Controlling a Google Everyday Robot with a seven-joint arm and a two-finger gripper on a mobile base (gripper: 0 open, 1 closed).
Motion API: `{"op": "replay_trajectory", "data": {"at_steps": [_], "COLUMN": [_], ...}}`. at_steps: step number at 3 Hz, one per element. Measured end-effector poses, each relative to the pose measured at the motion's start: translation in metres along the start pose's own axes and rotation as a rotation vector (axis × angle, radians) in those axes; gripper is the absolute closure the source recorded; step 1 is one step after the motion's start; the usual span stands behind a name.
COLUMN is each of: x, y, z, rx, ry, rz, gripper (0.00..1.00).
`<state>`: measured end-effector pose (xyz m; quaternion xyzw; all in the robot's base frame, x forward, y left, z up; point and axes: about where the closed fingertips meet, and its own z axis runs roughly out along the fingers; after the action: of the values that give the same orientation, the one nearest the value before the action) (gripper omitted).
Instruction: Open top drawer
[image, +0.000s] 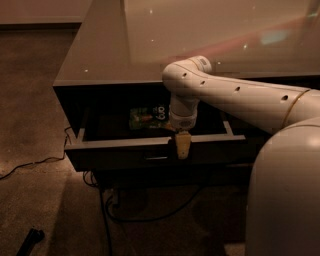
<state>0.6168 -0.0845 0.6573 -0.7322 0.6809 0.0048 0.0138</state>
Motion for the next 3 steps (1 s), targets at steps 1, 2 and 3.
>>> {"op": "replay_trajectory", "data": {"at_steps": [1,2,3], "x": [0.000,-0.003,0.001], "y": [0.000,0.004,0.019], "z": [0.000,0.005,0.011], "rx": [0.000,0.001,-0.004], "ry": [0.000,-0.009,-0.008], "rz": [0.000,-0.017,-0.015], "gripper": [0.00,0.00,0.00]}}
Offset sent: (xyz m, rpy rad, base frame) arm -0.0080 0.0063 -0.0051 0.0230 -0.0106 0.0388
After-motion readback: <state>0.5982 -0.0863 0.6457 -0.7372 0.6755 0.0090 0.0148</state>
